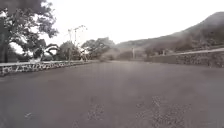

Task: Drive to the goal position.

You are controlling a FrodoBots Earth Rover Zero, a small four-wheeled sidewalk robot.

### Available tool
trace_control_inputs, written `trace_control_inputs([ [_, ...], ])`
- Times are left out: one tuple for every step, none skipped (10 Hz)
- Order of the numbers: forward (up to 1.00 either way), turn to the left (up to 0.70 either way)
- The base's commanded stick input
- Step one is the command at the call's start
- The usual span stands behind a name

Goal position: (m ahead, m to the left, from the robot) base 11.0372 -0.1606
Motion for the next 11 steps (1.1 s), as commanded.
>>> trace_control_inputs([
  [0.7,0.0],
  [0.7,0.0],
  [0.7,0.0],
  [0.7,0.0],
  [0.7,0.0],
  [0.7,0.0],
  [0.7,0.0],
  [0.7,0.0],
  [0.7,0.0],
  [0.7,0.0],
  [0.7,0.0],
])
